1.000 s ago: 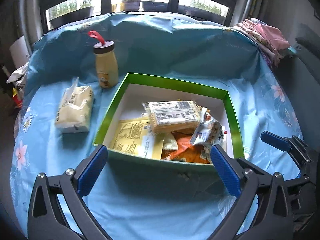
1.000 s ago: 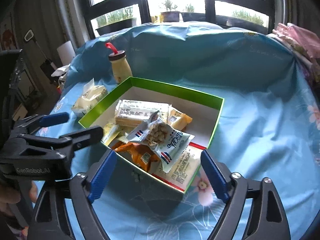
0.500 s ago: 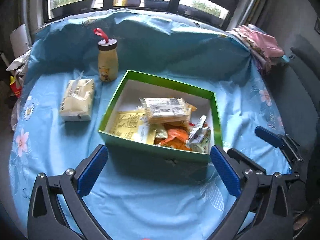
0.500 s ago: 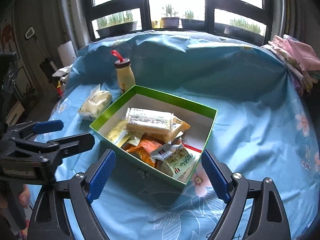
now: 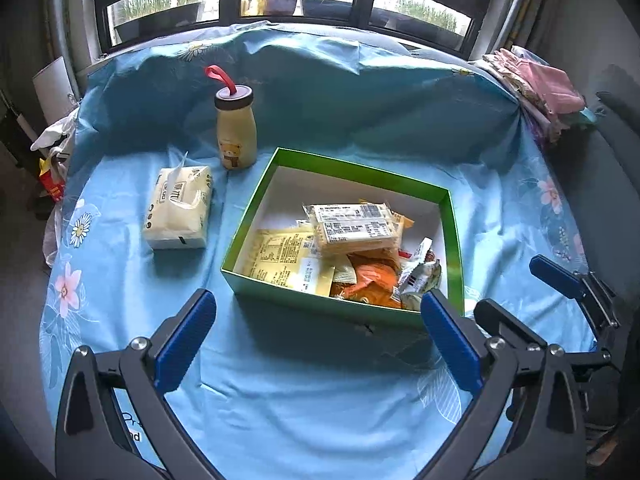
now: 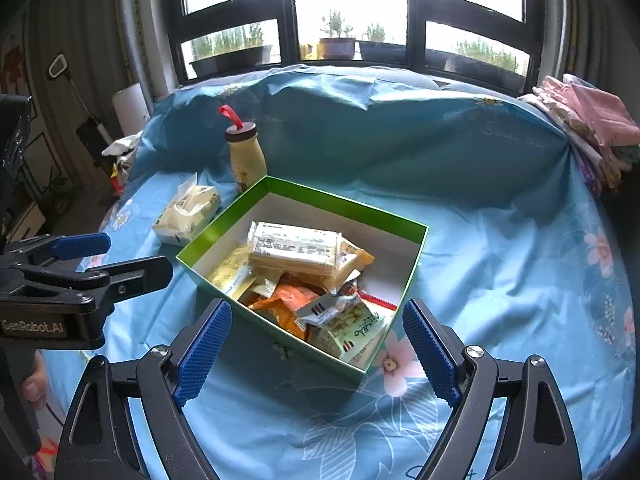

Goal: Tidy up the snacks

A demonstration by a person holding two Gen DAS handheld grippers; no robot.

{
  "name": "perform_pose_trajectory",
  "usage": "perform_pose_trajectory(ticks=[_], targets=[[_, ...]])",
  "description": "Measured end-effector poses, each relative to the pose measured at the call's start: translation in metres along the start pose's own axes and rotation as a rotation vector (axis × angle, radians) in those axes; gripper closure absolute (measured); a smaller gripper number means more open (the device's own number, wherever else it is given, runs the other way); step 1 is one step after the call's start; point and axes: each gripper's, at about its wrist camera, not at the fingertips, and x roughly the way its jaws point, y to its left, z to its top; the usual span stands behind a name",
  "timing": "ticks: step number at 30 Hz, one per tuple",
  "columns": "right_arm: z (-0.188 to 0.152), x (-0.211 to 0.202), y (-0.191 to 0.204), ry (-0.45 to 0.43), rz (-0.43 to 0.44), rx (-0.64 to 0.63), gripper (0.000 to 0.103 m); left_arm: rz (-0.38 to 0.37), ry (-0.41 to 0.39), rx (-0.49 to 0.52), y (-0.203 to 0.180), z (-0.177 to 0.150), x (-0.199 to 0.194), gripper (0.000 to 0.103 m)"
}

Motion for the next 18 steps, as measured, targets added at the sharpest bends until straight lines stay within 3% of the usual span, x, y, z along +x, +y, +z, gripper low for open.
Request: perform_pose_trajectory(ticks=[18], targets=[[0.002,0.003,-0.002,0.005,-0.002,0.003,0.015,0.057,0.021,-0.007,0.001,0.007,0.014,0.000]])
